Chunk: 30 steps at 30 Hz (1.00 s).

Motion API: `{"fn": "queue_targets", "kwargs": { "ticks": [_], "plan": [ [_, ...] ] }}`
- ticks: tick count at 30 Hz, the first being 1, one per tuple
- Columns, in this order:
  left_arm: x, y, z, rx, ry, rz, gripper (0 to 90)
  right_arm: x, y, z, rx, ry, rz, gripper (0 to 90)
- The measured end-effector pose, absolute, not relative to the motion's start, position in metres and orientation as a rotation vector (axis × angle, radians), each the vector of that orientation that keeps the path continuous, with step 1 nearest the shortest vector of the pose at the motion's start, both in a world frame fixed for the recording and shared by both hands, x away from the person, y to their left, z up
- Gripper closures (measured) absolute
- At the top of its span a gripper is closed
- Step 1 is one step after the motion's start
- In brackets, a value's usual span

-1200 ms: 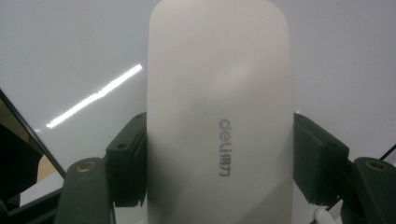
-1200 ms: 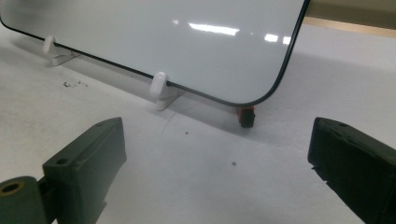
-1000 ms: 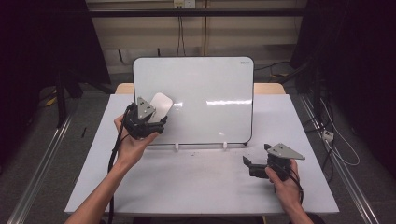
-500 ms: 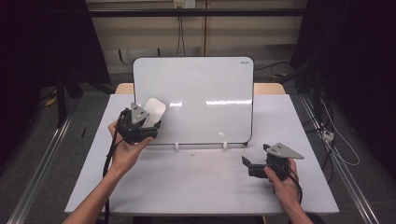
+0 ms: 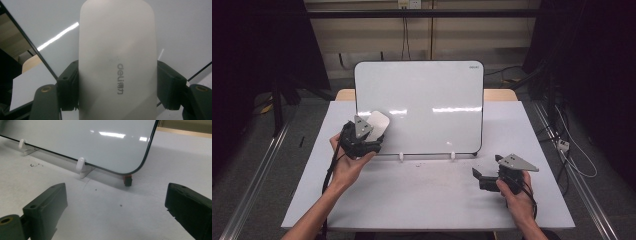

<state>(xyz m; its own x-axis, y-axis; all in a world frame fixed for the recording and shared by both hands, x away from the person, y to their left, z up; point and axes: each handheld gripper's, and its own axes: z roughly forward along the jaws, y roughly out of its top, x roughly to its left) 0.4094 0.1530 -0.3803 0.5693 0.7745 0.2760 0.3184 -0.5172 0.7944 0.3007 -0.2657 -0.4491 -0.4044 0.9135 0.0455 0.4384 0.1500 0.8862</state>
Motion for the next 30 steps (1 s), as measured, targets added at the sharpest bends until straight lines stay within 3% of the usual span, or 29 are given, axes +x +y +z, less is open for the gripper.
{"fn": "queue_targets", "kwargs": {
  "ticks": [21,30],
  "plan": [
    [0.420,0.138,-0.398,2.160,0.839,0.933,30.7,0.301,-0.262,-0.450,1.268,1.936,1.199,4.3],
    [0.419,0.139,-0.398,2.140,0.842,0.910,28.5,0.301,-0.263,-0.450,1.264,1.936,1.207,4.2]
  ]
}}
